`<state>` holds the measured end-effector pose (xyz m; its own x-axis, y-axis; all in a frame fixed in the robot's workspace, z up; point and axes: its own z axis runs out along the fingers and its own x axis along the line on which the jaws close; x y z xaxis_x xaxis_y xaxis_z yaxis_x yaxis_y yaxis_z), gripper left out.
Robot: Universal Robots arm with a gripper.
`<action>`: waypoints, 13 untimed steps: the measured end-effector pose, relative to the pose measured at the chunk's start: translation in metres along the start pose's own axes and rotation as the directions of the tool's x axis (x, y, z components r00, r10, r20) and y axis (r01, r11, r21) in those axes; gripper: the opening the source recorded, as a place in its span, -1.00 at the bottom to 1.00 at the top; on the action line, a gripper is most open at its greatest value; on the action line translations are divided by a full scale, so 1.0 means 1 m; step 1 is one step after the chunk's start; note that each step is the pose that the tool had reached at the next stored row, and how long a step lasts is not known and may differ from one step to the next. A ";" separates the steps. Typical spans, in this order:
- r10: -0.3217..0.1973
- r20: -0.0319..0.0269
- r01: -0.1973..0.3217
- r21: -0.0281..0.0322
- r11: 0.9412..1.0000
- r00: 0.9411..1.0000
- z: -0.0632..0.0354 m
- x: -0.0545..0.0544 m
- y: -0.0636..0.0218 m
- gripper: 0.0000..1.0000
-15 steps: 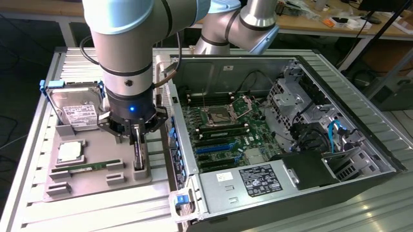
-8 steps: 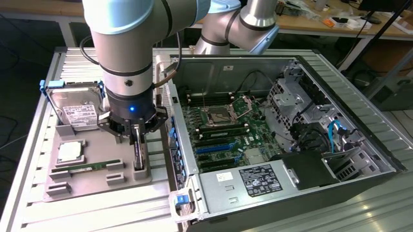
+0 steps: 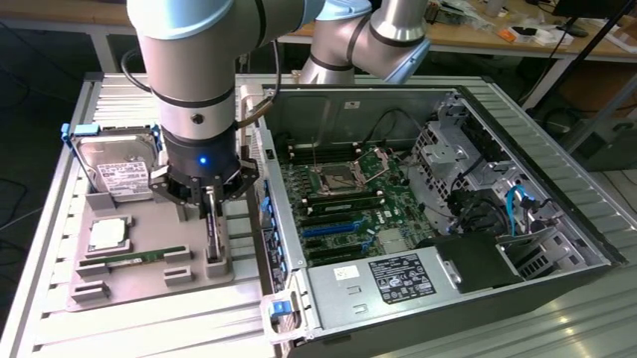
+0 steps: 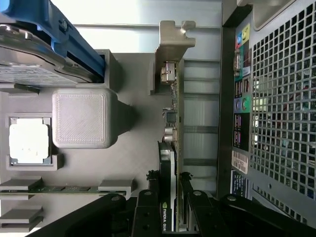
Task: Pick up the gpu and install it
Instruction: 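Pick up the gpu and move the gpu toward the slot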
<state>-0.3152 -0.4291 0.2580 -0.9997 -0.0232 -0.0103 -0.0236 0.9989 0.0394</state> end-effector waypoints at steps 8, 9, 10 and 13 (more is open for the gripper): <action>0.000 0.000 0.000 0.000 1.000 1.000 -0.0180 0.000 0.0009 -0.47; 0.000 0.000 0.000 0.000 1.000 1.000 -0.0199 0.000 0.0010 -0.47; 0.000 0.000 0.000 0.000 1.000 1.000 -0.0217 0.000 0.0010 -0.47; 0.000 0.000 0.000 0.000 1.000 1.000 -0.0301 0.000 0.0014 -0.47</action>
<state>-0.3153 -0.4289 0.2881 -0.9997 -0.0230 -0.0102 -0.0234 0.9990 0.0394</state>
